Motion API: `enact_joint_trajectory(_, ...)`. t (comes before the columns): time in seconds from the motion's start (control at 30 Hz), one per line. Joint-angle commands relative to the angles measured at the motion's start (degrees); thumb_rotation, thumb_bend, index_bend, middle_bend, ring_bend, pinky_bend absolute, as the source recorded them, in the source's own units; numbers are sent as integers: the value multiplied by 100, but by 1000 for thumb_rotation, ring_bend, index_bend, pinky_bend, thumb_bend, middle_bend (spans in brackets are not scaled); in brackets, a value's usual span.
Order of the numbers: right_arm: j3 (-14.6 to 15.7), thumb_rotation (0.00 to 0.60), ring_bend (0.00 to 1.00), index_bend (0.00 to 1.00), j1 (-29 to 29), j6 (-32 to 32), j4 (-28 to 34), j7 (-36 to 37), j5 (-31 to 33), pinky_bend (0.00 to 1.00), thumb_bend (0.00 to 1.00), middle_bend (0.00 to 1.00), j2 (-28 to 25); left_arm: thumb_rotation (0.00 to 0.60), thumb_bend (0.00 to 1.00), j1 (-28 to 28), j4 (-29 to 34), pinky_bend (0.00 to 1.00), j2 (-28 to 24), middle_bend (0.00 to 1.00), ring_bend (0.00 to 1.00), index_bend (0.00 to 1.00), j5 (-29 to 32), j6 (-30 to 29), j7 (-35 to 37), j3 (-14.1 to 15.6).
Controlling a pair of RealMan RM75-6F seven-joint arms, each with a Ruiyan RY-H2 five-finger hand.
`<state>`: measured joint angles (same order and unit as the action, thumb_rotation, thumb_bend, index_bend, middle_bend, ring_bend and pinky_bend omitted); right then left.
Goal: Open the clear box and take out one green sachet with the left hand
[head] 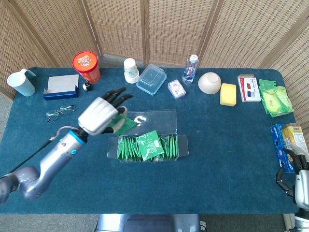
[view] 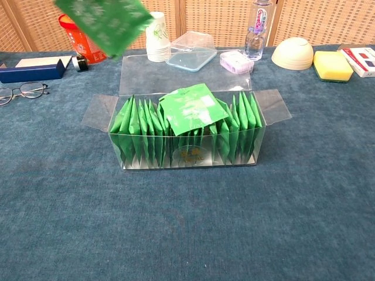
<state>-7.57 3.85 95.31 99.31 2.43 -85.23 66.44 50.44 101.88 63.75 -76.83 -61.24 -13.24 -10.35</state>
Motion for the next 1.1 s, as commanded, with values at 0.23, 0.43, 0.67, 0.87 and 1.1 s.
enact_joint_trajectory(0.23,-25,473,145,199,-136,-138,22,-64,-40,233,665,172,26,486,495,-642,-38,158,-585,159,0,518,108,-195,258,280)
enact_joint_trajectory(0.43,-38,472,145,198,-210,-204,57,-133,-48,233,665,172,41,487,495,-832,-444,159,-575,159,0,514,326,-59,312,361)
enact_joint_trajectory(0.67,-36,472,145,198,-250,-246,91,-200,-13,233,665,172,64,487,492,-769,-1182,159,-187,159,0,497,681,357,338,304)
enact_joint_trajectory(0.87,-28,473,145,197,-242,-222,131,-239,4,233,664,171,46,489,456,-555,-1707,158,214,157,0,367,1036,850,260,205)
enact_joint_trajectory(1.1,-30,473,145,196,-231,-216,123,-224,59,233,664,172,28,472,369,-516,-1639,159,313,145,0,226,1029,889,224,144)
